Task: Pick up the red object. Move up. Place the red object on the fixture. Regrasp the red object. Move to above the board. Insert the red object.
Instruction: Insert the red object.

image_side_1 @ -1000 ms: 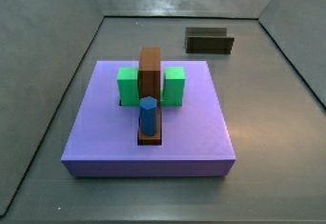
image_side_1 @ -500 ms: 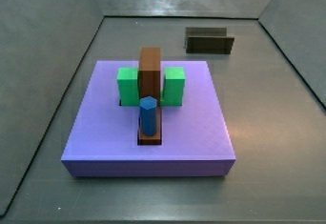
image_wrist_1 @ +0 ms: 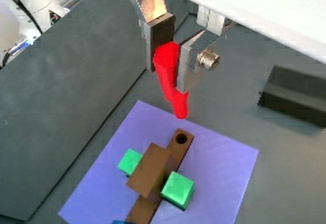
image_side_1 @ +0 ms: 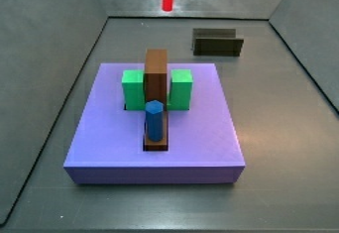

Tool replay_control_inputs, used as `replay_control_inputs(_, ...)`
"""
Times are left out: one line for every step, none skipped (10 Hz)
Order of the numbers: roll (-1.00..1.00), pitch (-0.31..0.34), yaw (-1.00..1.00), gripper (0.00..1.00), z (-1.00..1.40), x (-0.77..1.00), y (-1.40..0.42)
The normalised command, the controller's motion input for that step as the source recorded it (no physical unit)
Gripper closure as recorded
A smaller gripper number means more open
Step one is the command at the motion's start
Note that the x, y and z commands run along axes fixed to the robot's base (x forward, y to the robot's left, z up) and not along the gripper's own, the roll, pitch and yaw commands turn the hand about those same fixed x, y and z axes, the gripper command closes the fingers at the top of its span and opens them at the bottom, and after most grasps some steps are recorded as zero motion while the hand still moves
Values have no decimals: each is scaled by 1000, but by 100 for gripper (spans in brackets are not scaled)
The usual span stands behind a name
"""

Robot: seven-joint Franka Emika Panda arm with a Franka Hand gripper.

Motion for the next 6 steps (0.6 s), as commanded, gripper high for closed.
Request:
replay_control_inputs(-451, -14, 0, 100, -269, 0, 174)
replay_control_inputs(-297, -126, 51, 100, -571, 0, 266)
replay_control_inputs(-81, -113, 137, 100, -237, 0, 163)
replay_control_inputs(46, -6, 0, 100, 0, 0, -66)
replay_control_inputs(0, -233, 74, 100, -349, -166, -160)
replay_control_inputs(-21, -263, 77, 100, -489, -71, -66)
